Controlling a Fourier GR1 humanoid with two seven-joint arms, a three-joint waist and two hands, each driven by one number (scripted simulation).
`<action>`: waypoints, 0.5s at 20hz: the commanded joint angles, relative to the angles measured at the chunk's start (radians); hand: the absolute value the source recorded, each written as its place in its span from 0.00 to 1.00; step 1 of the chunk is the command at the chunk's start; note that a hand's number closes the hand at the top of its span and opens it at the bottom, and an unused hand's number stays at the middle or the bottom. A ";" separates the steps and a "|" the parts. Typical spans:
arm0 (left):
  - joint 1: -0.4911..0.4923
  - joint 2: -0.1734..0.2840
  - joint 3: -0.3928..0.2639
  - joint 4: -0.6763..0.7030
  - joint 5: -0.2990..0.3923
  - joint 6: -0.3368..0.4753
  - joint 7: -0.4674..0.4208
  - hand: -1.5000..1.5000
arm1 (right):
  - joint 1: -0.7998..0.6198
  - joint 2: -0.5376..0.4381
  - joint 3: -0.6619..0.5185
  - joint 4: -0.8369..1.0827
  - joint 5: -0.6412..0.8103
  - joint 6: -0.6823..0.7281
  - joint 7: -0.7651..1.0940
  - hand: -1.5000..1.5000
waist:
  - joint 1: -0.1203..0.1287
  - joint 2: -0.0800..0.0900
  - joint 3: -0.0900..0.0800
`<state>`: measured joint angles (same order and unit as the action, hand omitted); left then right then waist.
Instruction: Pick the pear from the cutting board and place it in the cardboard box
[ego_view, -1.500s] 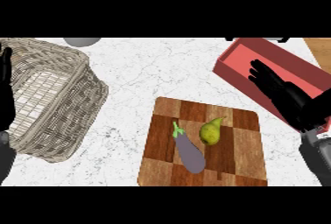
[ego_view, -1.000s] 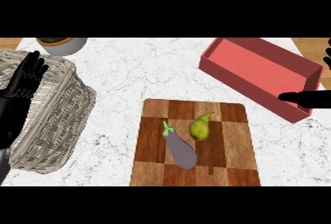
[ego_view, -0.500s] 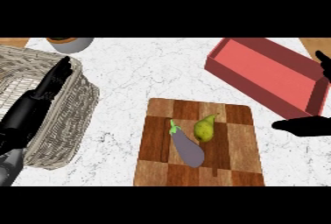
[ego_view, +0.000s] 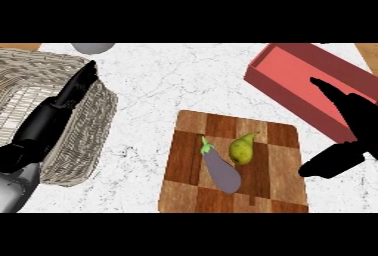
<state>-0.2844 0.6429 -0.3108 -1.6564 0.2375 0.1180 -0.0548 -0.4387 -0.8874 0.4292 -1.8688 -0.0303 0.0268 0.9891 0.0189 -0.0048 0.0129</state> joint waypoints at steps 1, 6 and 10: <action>0.033 -0.045 -0.038 0.071 -0.017 -0.016 -0.032 0.50 | -0.152 0.045 0.056 0.023 -0.084 0.144 0.187 0.00 | 0.018 0.014 -0.018; 0.008 -0.056 -0.025 0.091 -0.024 -0.016 -0.017 0.50 | -0.286 0.147 0.156 0.156 -0.091 0.181 0.303 0.00 | 0.024 0.015 -0.018; 0.026 -0.066 -0.027 0.103 -0.026 -0.031 -0.039 0.50 | -0.342 0.188 0.180 0.241 -0.149 0.194 0.343 0.00 | 0.016 0.014 -0.018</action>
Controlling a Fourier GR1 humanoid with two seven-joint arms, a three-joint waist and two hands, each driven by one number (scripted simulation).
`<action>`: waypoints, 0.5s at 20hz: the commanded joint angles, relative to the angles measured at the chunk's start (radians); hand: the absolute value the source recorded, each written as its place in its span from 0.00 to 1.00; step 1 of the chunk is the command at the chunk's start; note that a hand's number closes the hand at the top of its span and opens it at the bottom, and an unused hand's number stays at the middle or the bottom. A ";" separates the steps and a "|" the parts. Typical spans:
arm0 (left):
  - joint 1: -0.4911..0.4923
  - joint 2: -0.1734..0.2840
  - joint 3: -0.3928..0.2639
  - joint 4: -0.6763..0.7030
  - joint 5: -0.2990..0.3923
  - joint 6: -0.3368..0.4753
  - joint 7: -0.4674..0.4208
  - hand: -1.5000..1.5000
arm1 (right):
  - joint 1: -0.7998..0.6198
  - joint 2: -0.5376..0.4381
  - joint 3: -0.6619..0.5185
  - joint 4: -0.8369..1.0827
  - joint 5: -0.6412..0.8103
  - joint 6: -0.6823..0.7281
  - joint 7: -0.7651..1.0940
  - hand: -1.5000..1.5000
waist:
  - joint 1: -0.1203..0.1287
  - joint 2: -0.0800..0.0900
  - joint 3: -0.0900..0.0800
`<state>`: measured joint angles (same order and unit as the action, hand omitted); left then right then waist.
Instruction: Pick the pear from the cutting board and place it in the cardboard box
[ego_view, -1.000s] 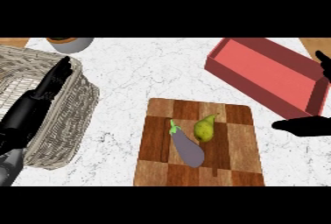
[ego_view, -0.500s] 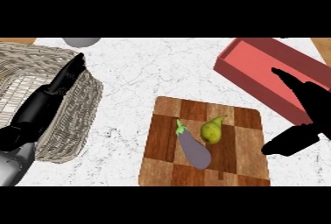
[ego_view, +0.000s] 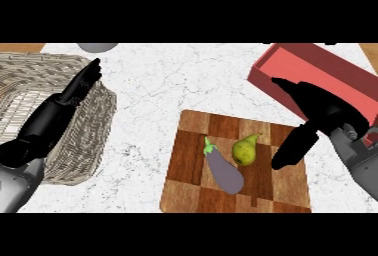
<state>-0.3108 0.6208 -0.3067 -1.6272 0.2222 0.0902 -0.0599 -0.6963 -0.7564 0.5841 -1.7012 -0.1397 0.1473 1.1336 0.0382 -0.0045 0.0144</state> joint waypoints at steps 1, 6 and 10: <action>0.051 -0.047 -0.032 0.071 -0.018 0.002 -0.029 0.50 | -0.082 0.062 0.045 0.086 -0.042 0.075 0.207 0.00 | -0.009 0.012 -0.019; 0.033 -0.040 -0.018 0.036 -0.014 -0.003 0.021 0.50 | -0.178 0.185 0.101 0.202 -0.057 0.044 0.257 0.00 | -0.005 0.010 -0.018; 0.057 -0.033 0.012 0.079 -0.006 -0.029 -0.028 0.50 | -0.173 0.191 0.137 0.204 -0.048 0.030 0.268 0.00 | -0.033 0.005 -0.018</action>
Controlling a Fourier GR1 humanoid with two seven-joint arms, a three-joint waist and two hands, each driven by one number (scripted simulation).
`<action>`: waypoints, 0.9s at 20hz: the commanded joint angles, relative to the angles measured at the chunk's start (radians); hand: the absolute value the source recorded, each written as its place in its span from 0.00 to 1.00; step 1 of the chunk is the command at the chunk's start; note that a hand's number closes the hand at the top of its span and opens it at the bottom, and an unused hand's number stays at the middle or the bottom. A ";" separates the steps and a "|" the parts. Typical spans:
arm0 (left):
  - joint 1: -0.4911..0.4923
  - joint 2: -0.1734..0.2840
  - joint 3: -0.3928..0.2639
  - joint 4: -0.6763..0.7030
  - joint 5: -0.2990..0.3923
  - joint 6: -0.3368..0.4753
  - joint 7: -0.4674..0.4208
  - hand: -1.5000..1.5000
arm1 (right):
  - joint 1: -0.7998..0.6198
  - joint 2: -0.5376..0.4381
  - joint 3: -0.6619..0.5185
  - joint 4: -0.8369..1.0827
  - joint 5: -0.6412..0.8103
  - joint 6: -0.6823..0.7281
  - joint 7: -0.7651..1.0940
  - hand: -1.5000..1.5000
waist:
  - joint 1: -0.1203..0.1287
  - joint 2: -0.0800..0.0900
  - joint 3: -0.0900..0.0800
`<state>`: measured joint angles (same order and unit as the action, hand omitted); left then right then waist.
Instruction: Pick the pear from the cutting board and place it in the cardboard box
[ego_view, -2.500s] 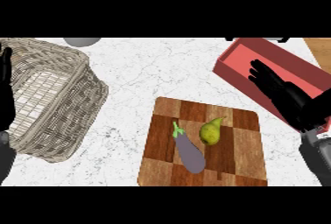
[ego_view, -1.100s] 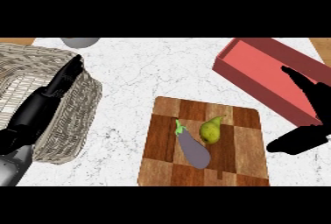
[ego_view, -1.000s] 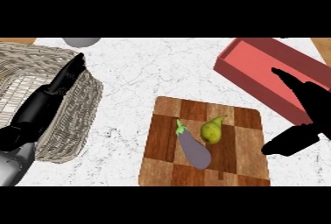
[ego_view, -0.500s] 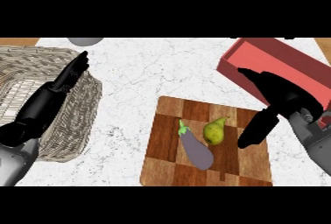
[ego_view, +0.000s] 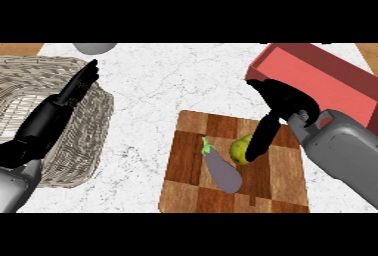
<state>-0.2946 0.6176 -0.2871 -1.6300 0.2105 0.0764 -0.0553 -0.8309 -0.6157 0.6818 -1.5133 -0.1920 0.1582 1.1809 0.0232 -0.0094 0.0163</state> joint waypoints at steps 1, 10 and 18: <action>0.057 -0.020 -0.007 0.045 -0.001 -0.012 -0.032 0.50 | -0.061 0.054 0.039 0.101 0.019 0.028 0.189 0.00 | 0.003 0.013 -0.020; 0.054 -0.058 -0.010 0.059 -0.013 -0.013 -0.009 0.50 | -0.052 0.136 0.126 0.187 0.090 -0.016 0.153 0.00 | -0.020 0.012 -0.018; 0.048 -0.078 0.005 0.089 -0.039 -0.002 -0.026 0.50 | -0.071 0.178 0.160 0.244 0.093 0.005 0.173 0.00 | -0.030 0.011 -0.019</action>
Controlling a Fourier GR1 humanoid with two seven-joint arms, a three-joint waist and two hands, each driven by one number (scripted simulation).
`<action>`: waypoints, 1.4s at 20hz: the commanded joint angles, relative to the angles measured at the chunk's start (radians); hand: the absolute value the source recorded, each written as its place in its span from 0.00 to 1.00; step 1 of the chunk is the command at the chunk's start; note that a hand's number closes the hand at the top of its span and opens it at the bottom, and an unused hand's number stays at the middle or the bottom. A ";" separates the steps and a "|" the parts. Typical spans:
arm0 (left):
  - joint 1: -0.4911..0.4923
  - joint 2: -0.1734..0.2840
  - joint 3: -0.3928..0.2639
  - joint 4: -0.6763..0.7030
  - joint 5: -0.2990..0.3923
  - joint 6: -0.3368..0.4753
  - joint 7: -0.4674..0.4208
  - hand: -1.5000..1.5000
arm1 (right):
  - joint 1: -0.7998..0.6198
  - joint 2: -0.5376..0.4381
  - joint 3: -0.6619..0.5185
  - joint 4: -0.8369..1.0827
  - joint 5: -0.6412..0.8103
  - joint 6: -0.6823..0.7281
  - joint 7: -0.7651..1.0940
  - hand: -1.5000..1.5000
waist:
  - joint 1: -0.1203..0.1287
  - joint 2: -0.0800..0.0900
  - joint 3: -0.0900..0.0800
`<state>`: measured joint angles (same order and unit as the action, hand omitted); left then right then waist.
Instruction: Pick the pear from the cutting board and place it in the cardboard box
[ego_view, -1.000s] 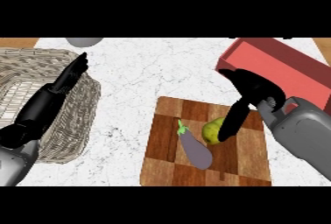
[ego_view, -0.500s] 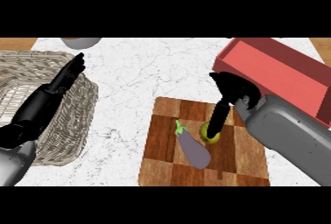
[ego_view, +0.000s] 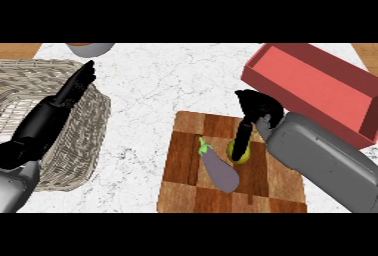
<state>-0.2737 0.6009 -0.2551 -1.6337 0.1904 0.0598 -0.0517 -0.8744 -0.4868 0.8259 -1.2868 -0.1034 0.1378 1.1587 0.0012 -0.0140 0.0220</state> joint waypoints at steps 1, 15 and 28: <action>0.016 -0.041 -0.014 0.033 -0.004 0.014 0.032 0.50 | 0.011 0.032 0.024 0.038 0.030 0.004 0.152 0.00 | -0.003 0.013 -0.023; 0.057 -0.077 -0.021 0.036 -0.059 0.008 0.004 0.50 | 0.098 0.082 0.036 0.114 0.084 -0.025 0.081 0.00 | -0.007 0.014 -0.023; 0.047 -0.114 -0.006 0.022 -0.080 -0.002 0.031 0.50 | 0.146 0.088 0.027 0.137 0.142 -0.005 -0.072 1.00 | 0.001 0.016 -0.022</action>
<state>-0.2488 0.5577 -0.2188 -1.6600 0.1324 0.0327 -0.0378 -0.7219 -0.4289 0.8452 -1.1767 0.0021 0.1103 1.0764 -0.0051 -0.0179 0.0206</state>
